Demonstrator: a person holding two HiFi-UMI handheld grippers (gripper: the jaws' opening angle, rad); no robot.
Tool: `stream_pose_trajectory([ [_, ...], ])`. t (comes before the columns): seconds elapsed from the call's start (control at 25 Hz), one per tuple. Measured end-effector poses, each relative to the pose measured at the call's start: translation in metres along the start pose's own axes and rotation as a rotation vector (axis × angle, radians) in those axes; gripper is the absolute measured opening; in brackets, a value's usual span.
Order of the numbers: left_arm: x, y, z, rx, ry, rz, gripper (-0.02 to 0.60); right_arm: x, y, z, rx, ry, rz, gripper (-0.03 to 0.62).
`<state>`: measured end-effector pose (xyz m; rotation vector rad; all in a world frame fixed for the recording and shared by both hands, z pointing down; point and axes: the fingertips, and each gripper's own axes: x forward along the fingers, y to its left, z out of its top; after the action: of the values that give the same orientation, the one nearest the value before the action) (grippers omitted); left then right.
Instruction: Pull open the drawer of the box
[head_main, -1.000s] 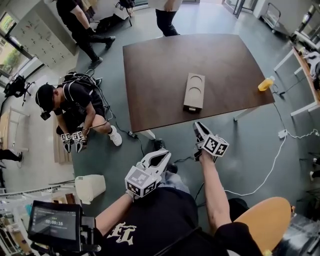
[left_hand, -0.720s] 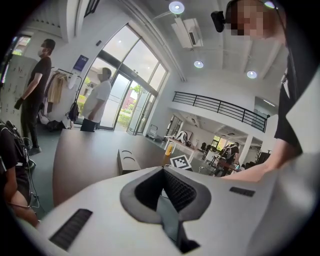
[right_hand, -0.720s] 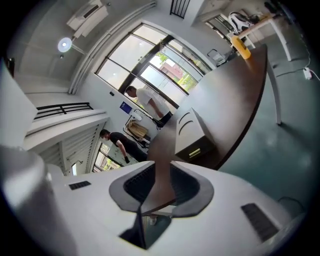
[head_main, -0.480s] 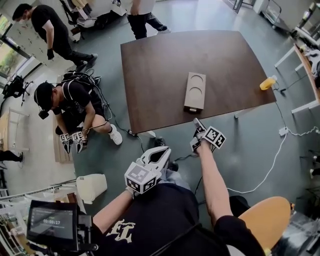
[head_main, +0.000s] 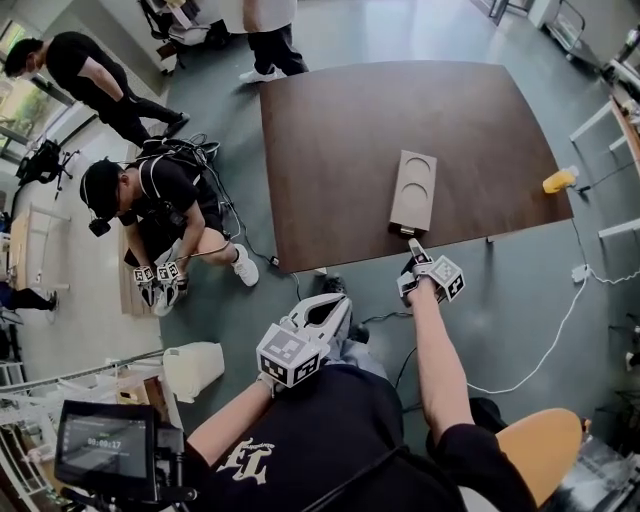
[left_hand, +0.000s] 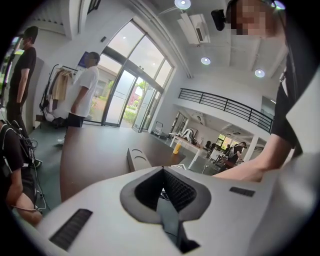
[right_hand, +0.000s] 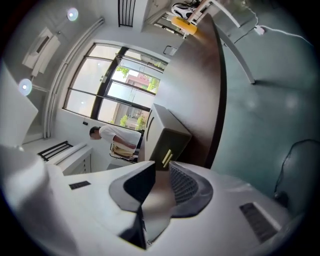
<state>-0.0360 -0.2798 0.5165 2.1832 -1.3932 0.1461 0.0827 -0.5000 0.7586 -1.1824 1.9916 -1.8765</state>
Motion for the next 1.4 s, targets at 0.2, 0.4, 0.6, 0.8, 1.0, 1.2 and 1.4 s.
stream_pose_trajectory([
  [0.2, 0.008, 0.017, 0.006, -0.016, 0.006, 0.016, 0.006, 0.013, -0.019, 0.006, 0.062, -0.034, 0.018, 0.063],
  [0.4, 0.017, 0.035, 0.013, -0.032, 0.010, 0.025, 0.006, 0.031, -0.030, 0.006, 0.111, -0.047, 0.036, 0.063],
  [0.6, 0.017, 0.034, 0.011, -0.028, 0.018, 0.024, 0.006, 0.032, -0.029, 0.003, 0.128, -0.055, 0.061, 0.063],
  [0.8, 0.018, 0.034, 0.013, -0.037, 0.013, 0.027, 0.006, 0.031, -0.034, 0.003, 0.174, -0.072, 0.078, 0.063],
  [1.0, 0.019, 0.035, 0.016, -0.038, 0.012, 0.032, 0.006, 0.035, -0.033, 0.001, 0.199, -0.070, 0.094, 0.063],
  [1.2, 0.018, 0.037, 0.012, -0.034, 0.019, 0.037, 0.006, 0.035, -0.016, 0.002, 0.227, -0.087, 0.120, 0.053],
  [1.4, 0.016, 0.037, 0.011, -0.024, 0.026, 0.034, 0.006, 0.035, -0.020, -0.002, 0.229, -0.102, 0.147, 0.015],
])
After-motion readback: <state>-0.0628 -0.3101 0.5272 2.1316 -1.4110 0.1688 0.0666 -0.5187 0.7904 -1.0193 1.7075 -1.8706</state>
